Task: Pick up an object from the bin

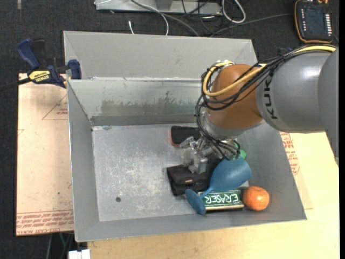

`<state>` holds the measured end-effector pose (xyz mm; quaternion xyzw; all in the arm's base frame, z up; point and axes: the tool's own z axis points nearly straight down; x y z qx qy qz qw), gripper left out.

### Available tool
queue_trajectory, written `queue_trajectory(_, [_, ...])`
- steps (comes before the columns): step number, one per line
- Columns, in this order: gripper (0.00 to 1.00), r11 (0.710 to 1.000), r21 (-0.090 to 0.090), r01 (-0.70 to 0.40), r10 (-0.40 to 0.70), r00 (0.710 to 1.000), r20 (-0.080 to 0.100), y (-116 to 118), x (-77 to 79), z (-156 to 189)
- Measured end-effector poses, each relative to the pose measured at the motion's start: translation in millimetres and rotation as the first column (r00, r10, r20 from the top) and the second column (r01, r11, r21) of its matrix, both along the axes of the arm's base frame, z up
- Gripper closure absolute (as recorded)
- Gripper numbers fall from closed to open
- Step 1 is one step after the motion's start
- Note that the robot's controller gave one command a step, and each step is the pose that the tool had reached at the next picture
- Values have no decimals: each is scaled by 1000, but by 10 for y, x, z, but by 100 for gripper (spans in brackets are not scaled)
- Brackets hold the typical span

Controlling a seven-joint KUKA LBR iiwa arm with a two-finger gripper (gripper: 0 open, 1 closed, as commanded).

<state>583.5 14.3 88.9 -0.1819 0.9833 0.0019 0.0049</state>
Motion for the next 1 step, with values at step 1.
queue_trajectory(1, [100, 1000, 0, 0, 0, 1000, 4, 4, 12, 157])
